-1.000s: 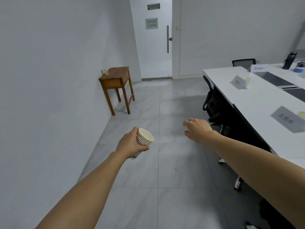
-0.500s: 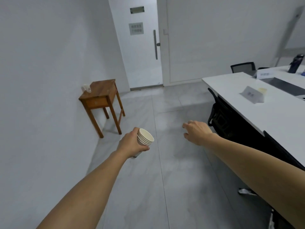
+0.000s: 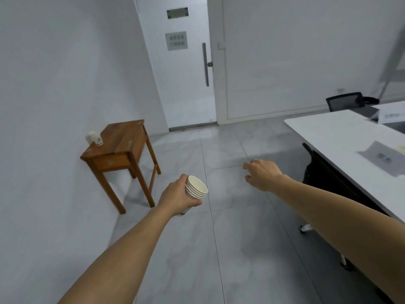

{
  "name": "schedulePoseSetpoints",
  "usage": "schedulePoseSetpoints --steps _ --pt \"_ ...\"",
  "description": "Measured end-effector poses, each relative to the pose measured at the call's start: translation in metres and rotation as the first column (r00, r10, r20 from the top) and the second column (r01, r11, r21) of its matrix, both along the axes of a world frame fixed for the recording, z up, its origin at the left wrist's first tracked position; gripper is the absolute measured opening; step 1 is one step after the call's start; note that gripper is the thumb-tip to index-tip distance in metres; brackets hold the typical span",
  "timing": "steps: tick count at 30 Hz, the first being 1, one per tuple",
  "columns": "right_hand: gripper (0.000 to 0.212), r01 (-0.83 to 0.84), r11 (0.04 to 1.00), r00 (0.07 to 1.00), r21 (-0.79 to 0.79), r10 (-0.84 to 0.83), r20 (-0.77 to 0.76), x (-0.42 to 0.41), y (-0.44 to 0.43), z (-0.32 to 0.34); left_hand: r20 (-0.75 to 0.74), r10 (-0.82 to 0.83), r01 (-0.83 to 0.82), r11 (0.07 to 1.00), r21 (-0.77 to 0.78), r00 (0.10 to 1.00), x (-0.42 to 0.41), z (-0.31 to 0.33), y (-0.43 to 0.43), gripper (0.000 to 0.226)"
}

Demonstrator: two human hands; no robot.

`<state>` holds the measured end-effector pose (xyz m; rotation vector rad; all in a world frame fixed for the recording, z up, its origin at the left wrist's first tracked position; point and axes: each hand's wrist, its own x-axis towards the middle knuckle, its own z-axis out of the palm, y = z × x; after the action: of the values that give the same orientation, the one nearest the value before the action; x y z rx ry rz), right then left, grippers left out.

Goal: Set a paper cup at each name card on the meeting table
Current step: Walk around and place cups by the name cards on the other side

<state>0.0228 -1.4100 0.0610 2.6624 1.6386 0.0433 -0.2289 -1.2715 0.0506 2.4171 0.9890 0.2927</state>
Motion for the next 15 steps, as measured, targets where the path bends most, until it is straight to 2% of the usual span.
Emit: schedulePoseSetpoints --steps 9,15 --pt "0.038 -0.052 0.998 0.998 -0.041 0.053 0.035 0.107 0.195 0.005 -0.017 0.021 -0.022 0.999 -0.031 1.0 0.107 -0.004 0.19 0.081" --pt "0.039 0.027 0.997 0.999 -0.077 -0.025 0.026 0.194 0.325 -0.016 -0.047 -0.045 0.044 0.999 -0.008 0.998 0.199 -0.016 0.335 0.078"
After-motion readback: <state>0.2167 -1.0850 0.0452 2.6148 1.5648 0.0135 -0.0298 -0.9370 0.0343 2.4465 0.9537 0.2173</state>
